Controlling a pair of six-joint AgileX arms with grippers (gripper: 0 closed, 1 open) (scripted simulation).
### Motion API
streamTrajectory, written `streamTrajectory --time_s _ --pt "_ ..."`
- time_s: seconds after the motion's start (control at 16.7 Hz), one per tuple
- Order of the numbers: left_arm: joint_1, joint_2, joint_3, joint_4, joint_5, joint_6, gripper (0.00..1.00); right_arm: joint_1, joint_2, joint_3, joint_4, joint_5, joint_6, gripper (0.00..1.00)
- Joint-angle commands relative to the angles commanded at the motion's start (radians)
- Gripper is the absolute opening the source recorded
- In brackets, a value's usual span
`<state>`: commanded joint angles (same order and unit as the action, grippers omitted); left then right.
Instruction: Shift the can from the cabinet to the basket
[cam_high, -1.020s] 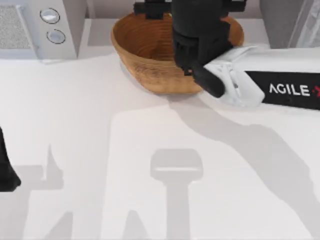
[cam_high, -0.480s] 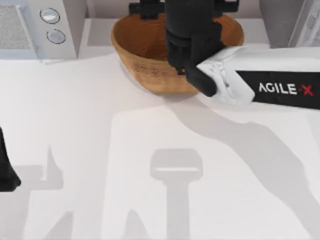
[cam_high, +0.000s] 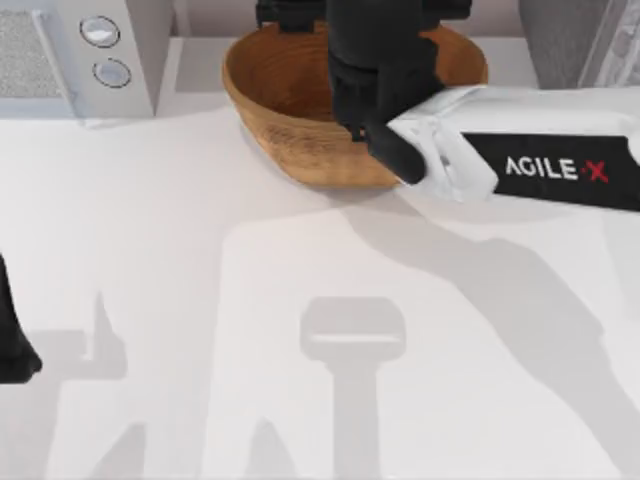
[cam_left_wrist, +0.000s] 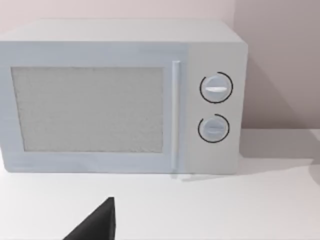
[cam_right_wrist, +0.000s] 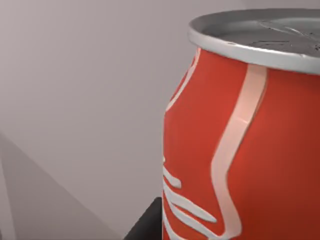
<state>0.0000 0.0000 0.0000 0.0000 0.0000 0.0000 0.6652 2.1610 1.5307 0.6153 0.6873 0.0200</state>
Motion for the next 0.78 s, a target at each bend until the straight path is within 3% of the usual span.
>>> streamTrajectory --time_s 0.72,0.78 --pt "0.0 0.0 0.0 0.0 0.0 0.0 1.0 0.0 0.0 0.0 0.0 0.0 0.0 0.98" --pt "0.0 0.0 0.0 0.0 0.0 0.0 1.0 0.0 0.0 0.0 0.0 0.0 0.0 1.0"
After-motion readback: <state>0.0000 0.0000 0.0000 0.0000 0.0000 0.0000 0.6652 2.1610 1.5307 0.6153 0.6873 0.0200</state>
